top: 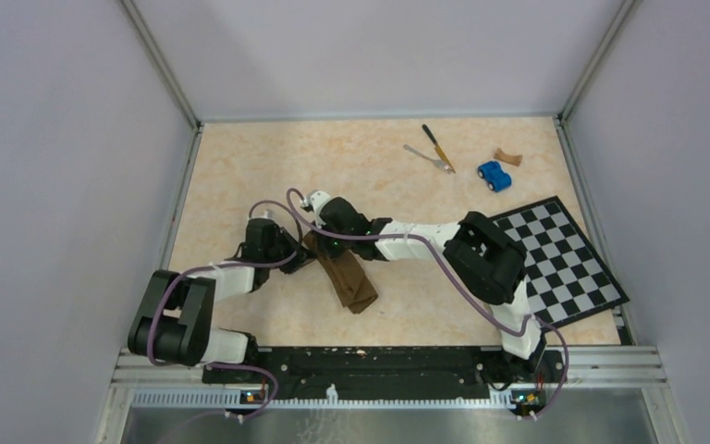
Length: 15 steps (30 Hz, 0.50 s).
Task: Fold the napkin into a case and place the utensils inside
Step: Grasp the top corner of the smaller rectangle folded napkin from the folded napkin.
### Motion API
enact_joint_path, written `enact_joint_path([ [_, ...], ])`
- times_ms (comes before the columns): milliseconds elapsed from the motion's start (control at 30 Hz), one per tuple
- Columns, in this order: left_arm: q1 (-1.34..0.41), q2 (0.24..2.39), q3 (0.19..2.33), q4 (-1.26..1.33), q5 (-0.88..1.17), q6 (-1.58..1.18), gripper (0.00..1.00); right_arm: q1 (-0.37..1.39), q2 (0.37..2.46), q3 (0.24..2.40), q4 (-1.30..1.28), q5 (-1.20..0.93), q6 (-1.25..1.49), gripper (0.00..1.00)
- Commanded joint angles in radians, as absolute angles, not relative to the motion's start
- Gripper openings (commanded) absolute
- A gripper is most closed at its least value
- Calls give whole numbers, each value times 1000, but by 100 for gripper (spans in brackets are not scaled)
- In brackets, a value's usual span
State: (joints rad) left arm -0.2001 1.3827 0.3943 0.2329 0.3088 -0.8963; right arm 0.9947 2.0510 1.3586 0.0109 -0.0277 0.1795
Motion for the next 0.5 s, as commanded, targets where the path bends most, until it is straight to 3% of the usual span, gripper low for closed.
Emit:
enact_joint_path([
  [0,-204,1337,358,248,319,-897,8,1006,2085,1407,107,-37,227,0],
  [100,-203,1321,355,228,311,-886,9,993,2121,1376,140,-39,239,0],
  [233,-193,1280,386,142,267,-847,19,977,2115,1332,138,-65,231,0],
  [367,-140,1210,436,61,254,-809,21,974,2061,1304,127,-89,221,16],
  [467,-107,1195,477,56,262,-789,16,964,2029,1302,121,-129,244,22],
])
